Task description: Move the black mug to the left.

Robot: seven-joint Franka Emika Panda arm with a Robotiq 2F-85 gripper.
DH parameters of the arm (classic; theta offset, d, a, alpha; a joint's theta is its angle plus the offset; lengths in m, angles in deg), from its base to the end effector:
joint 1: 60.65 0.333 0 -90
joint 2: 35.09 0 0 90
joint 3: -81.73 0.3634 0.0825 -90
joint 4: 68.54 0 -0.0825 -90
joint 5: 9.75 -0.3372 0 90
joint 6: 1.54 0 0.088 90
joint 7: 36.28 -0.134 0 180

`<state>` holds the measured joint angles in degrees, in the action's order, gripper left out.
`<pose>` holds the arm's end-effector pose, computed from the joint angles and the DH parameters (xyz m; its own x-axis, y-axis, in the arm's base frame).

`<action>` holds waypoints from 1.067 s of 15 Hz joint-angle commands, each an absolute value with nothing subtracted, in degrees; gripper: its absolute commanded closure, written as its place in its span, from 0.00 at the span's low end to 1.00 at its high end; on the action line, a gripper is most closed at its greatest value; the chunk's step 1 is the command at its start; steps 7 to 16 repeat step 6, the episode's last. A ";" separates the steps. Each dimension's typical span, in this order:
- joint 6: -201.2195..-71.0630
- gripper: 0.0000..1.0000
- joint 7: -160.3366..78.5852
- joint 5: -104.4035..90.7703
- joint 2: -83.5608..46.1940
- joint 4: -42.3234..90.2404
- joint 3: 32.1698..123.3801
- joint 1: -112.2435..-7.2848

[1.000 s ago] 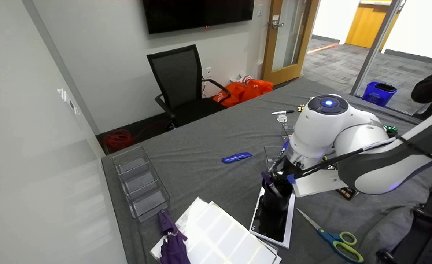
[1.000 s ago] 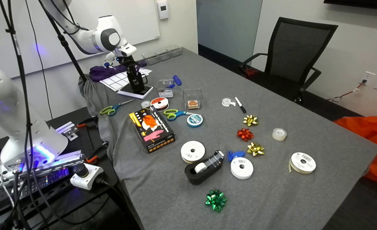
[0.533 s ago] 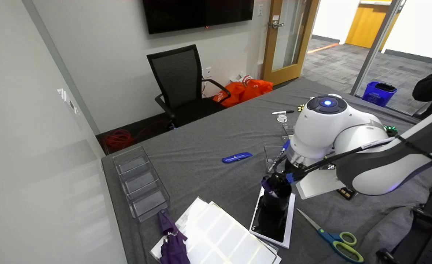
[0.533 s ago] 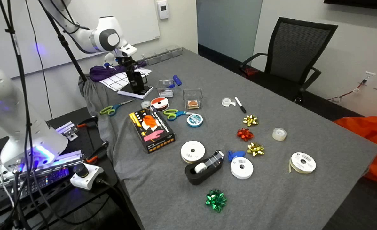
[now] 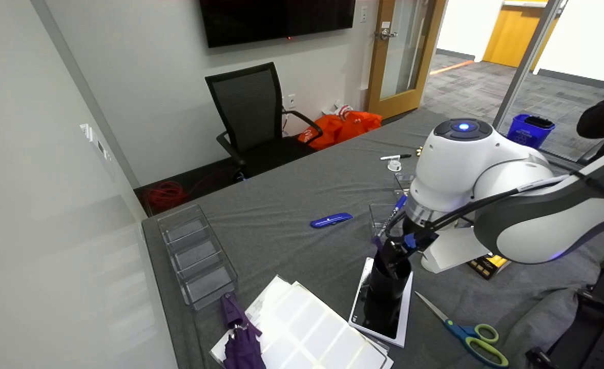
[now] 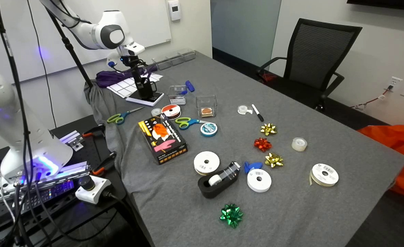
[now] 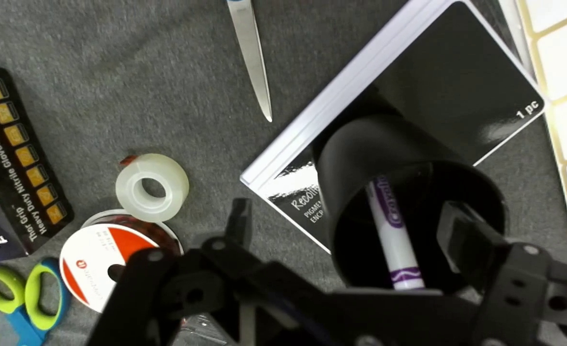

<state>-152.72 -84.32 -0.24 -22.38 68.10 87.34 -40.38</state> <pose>0.4450 0.2179 0.2907 0.9680 -0.2417 0.0670 -0.2435 -0.9697 0.0200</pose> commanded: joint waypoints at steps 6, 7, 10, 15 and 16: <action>-148.86 0.00 -76.95 -4.06 -30.10 71.84 89.18 -43.58; -148.86 0.00 -76.95 -4.06 -30.10 71.84 89.18 -43.58; -148.86 0.00 -76.95 -4.06 -30.10 71.84 89.18 -43.58; -148.86 0.00 -76.95 -4.06 -30.10 71.84 89.18 -43.58; -148.86 0.00 -76.95 -4.06 -30.10 71.84 89.18 -43.58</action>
